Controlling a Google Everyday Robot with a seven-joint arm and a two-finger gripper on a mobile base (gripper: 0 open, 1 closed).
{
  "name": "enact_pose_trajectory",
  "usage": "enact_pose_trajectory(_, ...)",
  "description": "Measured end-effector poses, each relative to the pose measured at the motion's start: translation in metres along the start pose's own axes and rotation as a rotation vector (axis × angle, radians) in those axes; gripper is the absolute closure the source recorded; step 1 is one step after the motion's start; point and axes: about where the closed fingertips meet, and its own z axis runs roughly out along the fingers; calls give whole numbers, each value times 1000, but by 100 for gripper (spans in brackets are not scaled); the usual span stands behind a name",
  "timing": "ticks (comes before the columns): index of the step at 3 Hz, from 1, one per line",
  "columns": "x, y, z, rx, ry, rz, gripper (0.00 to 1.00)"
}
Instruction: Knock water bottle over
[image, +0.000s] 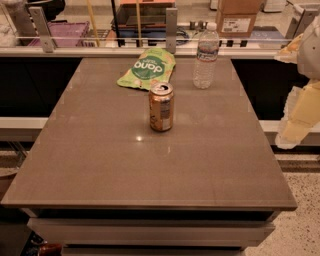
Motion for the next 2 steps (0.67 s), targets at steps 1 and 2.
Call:
enact_pose_trajectory(1,0,0,0,0,0,0,0)
enact_pose_trajectory(2,0,-6,-6,40,-18,51,0)
